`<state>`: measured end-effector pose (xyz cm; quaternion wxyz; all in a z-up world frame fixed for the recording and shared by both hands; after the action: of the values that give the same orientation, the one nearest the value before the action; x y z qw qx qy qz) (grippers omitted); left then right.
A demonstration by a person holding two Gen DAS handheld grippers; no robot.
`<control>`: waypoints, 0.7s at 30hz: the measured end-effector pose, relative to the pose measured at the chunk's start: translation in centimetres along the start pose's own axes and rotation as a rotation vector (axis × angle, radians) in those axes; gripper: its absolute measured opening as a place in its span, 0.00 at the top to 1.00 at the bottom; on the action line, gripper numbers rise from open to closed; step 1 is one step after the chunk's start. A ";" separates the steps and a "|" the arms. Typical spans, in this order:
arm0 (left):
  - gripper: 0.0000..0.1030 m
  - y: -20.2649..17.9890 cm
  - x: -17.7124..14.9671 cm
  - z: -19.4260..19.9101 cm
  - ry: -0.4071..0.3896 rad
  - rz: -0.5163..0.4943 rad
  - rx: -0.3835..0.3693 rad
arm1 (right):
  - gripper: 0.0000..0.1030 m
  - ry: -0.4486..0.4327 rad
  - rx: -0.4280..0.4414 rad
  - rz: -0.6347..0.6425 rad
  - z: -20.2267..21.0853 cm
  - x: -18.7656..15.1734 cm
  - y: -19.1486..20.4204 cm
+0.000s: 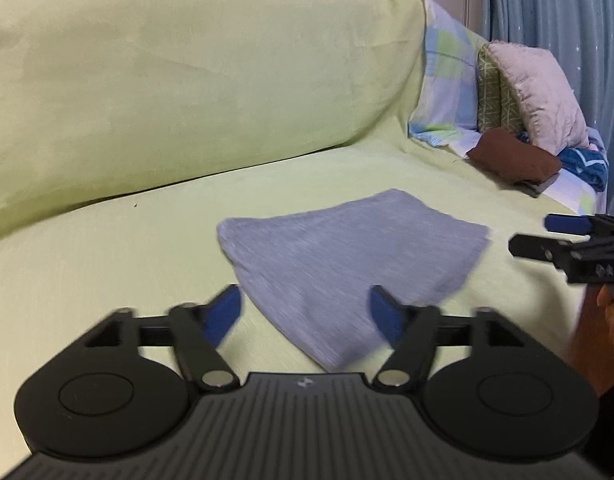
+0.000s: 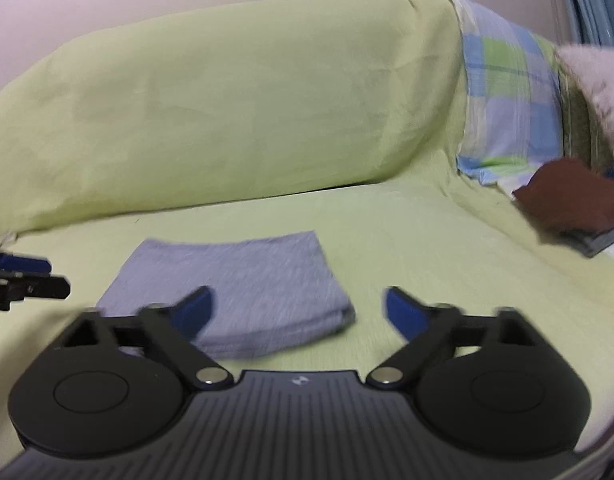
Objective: Fold clothes
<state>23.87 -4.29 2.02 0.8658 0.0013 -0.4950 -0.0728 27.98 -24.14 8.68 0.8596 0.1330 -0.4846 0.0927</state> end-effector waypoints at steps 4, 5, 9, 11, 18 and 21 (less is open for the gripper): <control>0.05 -1.2 -2.1 2.8 -0.001 0.046 0.041 | 0.01 0.012 0.013 -0.042 4.5 -1.2 0.7; 0.04 -1.4 -2.6 3.3 -0.008 0.052 0.049 | 0.01 0.007 0.026 -0.061 5.3 -1.4 0.9; 0.01 -1.4 -3.5 4.2 -0.041 0.064 0.088 | 0.01 -0.015 0.046 0.011 6.6 -1.5 2.2; 0.01 -1.2 -3.8 4.2 -0.051 0.093 0.101 | 0.01 -0.009 0.038 0.070 6.7 -1.9 2.5; 0.01 -1.5 -4.4 4.1 0.000 0.124 0.158 | 0.01 0.014 0.034 0.075 6.5 -2.5 2.5; 0.01 -1.5 -4.2 4.8 0.014 0.106 0.175 | 0.01 0.006 0.049 0.080 6.8 -2.1 2.8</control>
<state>17.48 -4.93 0.79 0.8685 0.0511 -0.4928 0.0168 20.60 -23.70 10.68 0.8532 0.1342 -0.4844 0.1395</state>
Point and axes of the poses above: each gripper's, at about its wrist camera, not at the fingertips, and z roughly against the way its jaws point, y to its left, x to its top, the point moved 8 cm from there along -z, roughly the way its jaws point, and after that the axes turned 10 degrees about x, right-handed, at the moved point
